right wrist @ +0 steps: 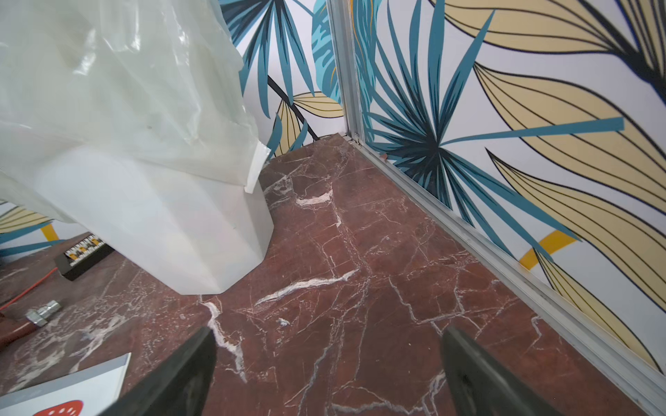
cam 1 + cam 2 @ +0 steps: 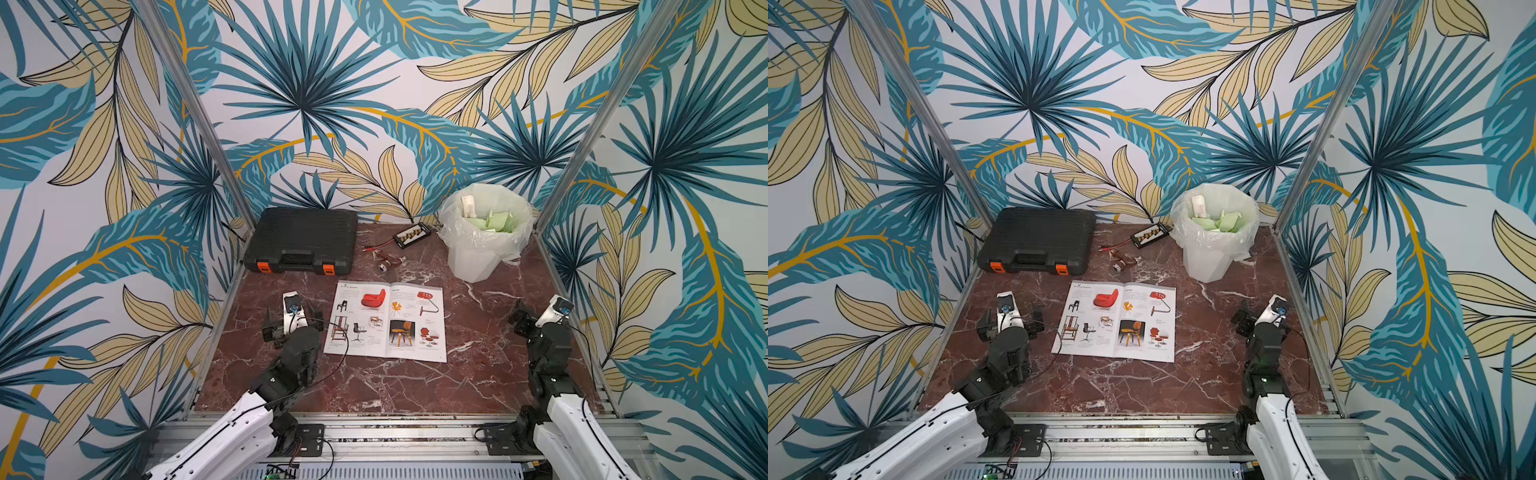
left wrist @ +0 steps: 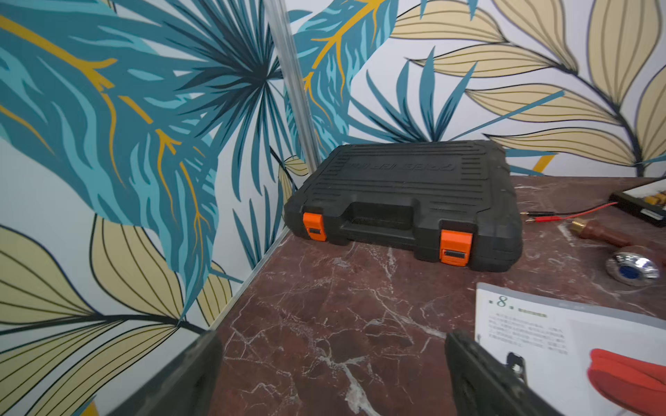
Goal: Peel off the used sticky note
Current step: Reset both arms
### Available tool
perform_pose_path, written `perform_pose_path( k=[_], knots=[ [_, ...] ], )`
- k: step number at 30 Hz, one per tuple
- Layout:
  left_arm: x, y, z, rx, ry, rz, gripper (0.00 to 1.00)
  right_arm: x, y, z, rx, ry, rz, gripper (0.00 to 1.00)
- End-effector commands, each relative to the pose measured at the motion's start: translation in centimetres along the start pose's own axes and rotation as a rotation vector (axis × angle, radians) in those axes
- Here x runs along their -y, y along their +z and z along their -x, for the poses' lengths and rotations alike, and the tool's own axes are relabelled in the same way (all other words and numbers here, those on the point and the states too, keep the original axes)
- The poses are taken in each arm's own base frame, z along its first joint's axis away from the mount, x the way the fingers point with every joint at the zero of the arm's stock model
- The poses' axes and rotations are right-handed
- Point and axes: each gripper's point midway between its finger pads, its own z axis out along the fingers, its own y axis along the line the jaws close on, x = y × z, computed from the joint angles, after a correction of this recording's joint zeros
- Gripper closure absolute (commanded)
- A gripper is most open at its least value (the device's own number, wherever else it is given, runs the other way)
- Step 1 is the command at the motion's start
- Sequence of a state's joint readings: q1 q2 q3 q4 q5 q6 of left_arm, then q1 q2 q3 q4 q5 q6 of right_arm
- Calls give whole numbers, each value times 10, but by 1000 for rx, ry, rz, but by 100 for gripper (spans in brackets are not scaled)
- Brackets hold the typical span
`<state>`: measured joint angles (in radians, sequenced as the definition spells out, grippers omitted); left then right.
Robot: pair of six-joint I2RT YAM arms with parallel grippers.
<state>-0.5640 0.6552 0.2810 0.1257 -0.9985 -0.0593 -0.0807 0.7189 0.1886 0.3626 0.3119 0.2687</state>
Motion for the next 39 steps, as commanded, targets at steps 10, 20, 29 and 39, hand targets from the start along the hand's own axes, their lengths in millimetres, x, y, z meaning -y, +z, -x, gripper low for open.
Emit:
perform_pose_path(
  k=[10, 20, 29, 39],
  knots=[
    [15, 67, -31, -17, -25, -88, 0, -12, 42, -7, 29, -139, 4, 0],
    [67, 121, -40, -36, 61, -237, 0, -40, 72, -15, -70, -229, 97, 1],
    [69, 132, -56, -98, 26, -308, 0, -86, 72, -33, -154, -304, 311, 0],
    [69, 132, -57, -96, 26, -308, 0, -104, 82, -53, -97, -300, 365, 1]
  ],
)
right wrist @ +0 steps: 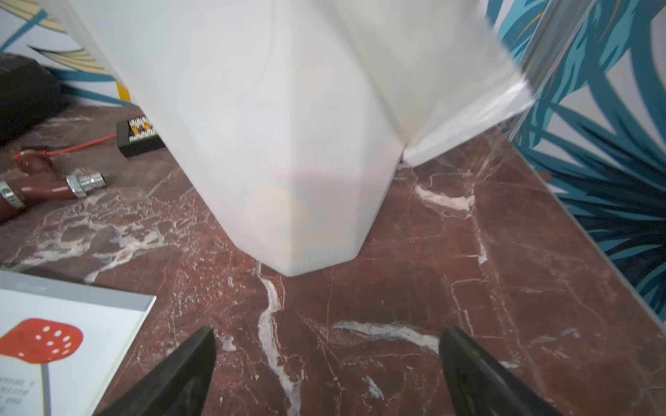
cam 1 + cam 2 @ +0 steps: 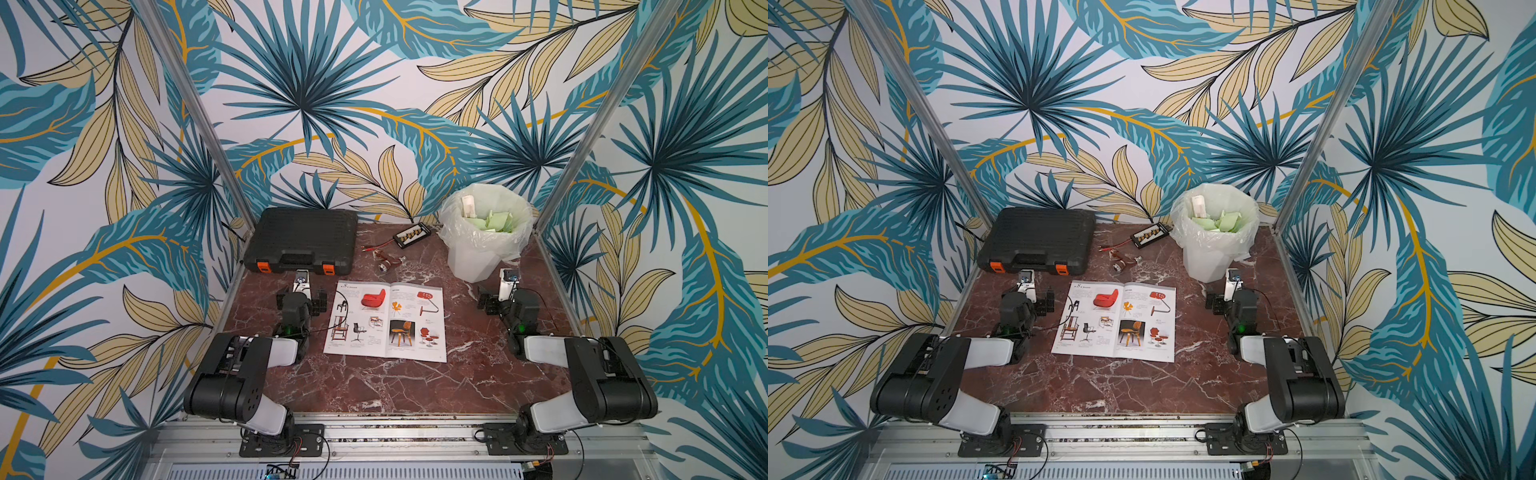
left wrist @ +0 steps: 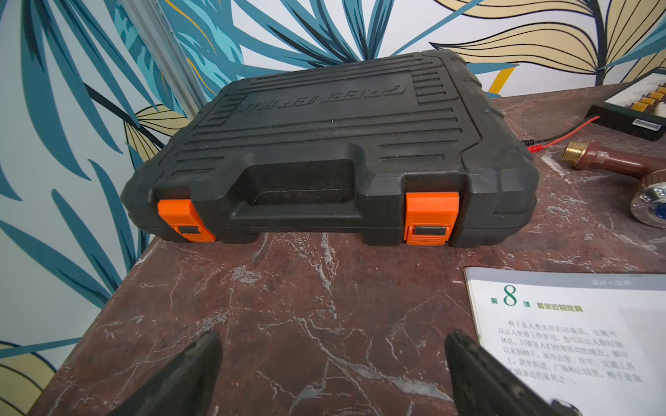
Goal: Peel off the used sticky note
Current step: Reset both arms
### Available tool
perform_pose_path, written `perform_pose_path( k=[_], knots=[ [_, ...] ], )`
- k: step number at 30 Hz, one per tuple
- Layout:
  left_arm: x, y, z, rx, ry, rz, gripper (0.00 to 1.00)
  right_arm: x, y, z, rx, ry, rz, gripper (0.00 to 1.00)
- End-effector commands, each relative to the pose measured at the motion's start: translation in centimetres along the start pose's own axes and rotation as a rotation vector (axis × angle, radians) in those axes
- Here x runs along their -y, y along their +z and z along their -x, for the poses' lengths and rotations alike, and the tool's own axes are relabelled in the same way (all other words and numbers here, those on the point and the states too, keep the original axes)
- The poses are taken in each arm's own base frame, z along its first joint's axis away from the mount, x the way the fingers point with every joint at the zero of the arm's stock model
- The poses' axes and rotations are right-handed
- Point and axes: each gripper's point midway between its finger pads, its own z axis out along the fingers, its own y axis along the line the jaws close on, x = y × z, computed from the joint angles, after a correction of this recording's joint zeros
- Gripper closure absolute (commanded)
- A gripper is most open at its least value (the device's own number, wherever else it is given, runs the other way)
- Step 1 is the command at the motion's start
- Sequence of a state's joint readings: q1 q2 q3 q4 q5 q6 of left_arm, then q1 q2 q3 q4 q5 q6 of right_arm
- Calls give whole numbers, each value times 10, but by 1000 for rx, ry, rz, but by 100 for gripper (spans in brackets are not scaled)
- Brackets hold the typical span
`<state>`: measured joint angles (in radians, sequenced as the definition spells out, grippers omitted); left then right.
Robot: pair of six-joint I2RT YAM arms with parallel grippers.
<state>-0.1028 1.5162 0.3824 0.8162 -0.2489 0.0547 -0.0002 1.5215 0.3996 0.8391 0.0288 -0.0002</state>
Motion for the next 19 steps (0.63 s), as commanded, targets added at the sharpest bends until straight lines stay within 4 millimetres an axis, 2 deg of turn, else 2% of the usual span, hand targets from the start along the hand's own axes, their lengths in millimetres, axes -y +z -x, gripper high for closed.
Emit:
perform_pose_path(
  k=[1, 19],
  knots=[
    [-1, 3, 12, 38, -17, -5, 0, -4, -3, 14, 69, -4, 15, 1],
    [-1, 3, 12, 37, -18, -4, 0, -7, -3, 13, 65, -8, 28, 0]
  ],
)
